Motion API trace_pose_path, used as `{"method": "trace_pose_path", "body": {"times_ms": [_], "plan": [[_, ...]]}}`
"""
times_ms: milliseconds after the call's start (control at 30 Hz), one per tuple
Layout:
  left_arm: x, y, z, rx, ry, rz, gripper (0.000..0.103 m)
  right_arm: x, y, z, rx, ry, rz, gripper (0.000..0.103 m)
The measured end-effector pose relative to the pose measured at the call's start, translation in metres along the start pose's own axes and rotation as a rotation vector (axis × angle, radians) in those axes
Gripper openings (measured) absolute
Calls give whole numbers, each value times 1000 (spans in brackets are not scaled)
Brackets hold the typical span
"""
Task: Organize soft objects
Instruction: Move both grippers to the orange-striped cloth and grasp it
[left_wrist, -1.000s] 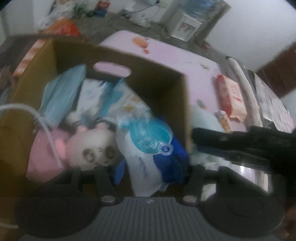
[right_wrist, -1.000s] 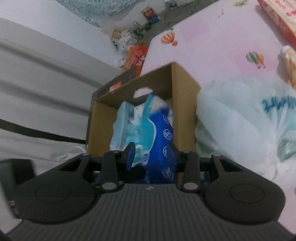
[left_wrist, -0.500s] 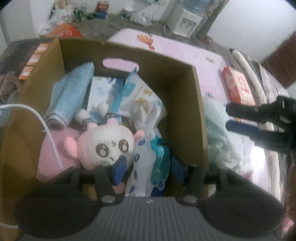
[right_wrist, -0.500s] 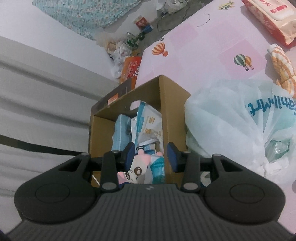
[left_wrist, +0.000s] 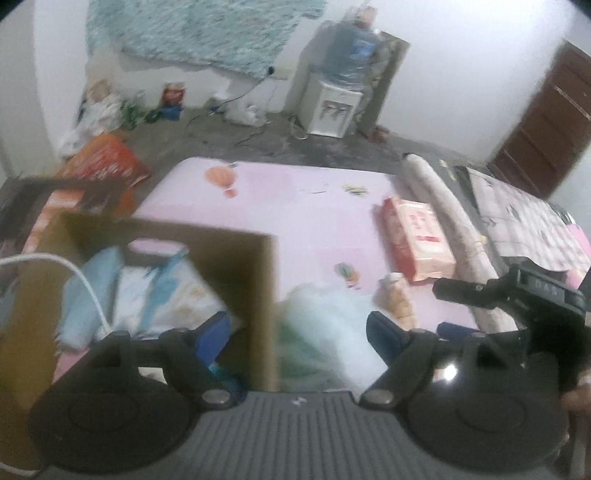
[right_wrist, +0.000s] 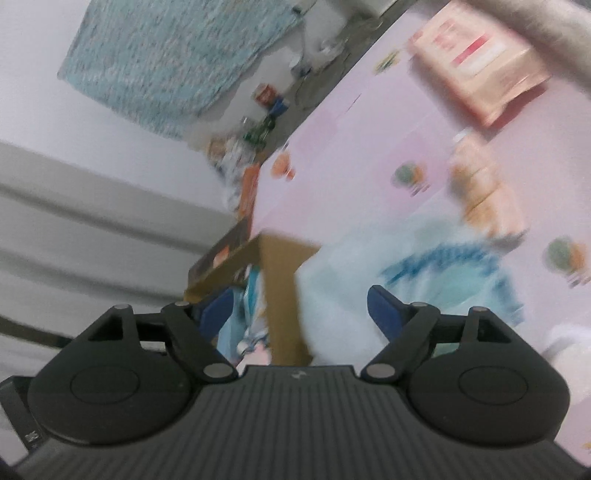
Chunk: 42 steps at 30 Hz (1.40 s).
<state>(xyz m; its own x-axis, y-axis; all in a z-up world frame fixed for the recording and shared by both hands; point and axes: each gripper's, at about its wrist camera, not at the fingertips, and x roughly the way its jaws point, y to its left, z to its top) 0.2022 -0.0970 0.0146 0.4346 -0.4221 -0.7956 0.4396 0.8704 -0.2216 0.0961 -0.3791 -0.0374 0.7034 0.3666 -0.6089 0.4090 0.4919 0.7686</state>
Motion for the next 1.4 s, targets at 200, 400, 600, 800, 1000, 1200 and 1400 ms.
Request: {"method": "trace_pose_path", "body": {"times_ms": [200,400,600,800,1000,1200,1400], "plan": [[37,-65,-7,82,60,57,81,-21,-61,59,0,-40,-109,82],[55,-104,-25,108,103,100,80,31,-109,102,-44,67,-201,81],[77,-135,-38,154,127,147,77,88,-132,107,-74,171,-244,54],[112,-156,-38,157,150,91,74,89,-148,106,-68,198,-226,37],[127,-176,-37,161,177,-4,69,34,-156,107,-1,146,-63,37],[110,-181,-42,153,211,-115,64,-10,-144,81,56,198,89,37],[49,-149,-44,100,140,-99,57,-21,-105,52,76,261,183,37]]}}
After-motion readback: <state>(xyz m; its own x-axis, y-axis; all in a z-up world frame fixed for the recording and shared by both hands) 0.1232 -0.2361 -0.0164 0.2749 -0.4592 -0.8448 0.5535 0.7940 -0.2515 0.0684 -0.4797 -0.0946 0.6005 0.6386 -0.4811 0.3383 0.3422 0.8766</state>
